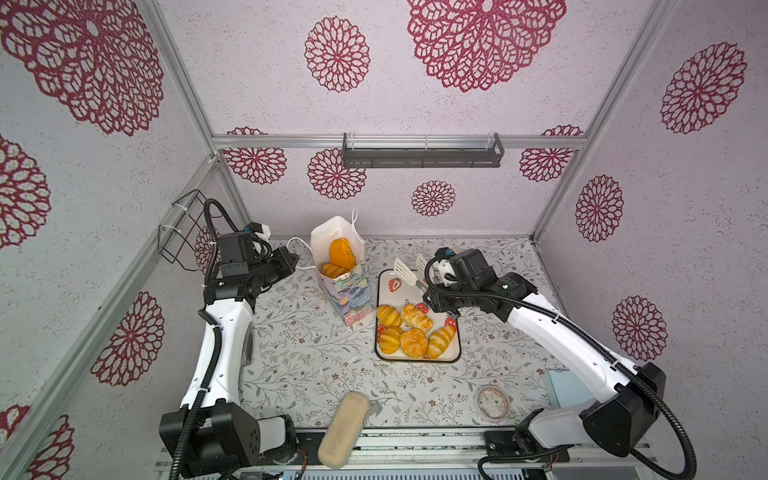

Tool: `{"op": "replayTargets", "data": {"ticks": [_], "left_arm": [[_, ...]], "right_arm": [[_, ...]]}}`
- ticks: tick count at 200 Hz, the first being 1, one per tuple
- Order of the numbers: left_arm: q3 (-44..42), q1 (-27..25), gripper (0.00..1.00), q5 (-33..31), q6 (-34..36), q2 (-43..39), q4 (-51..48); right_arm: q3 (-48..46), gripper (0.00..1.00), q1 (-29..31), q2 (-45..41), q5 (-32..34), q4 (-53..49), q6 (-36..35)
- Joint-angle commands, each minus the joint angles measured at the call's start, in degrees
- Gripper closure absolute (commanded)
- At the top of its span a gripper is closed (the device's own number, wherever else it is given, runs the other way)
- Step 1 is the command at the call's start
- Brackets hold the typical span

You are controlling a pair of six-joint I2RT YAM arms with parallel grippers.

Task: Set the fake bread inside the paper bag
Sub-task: 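Raise the open tongs out of the bag and move them back over the tray, then lower the tongs with the right gripper around the twisted bread on the tray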

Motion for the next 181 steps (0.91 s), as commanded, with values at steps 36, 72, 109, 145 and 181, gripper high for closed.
{"op": "replayTargets", "data": {"ticks": [36, 72, 109, 145, 181], "left_arm": [[-0.3, -0.8, 1.0, -0.8, 0.4, -0.6, -0.3], [-0.4, -1.1, 1.0, -0.8, 0.5, -0.3, -0.2], [-0.3, -1.1, 1.0, -0.8, 0.5, -0.2, -0.3], [-0.3, -1.3, 1.0, -0.7, 0.4, 0.1, -0.3], [-0.4, -1.3, 1.0, -0.8, 0.5, 0.1, -0.4]], "right_arm": [[-4.1, 0.45, -1.0, -3.8, 0.4, -1.1, 0.1], [-7.3, 0.45, -1.0, -4.2, 0.9, -2.0, -0.3], [-10.1, 0.45, -1.0, -4.6, 0.4, -2.0, -0.5], [-11.9, 0.45, -1.2, -4.0, 0.0, -1.9, -0.9], [-13.3, 0.43, -1.2, -3.1, -0.2, -1.6, -1.7]]}}
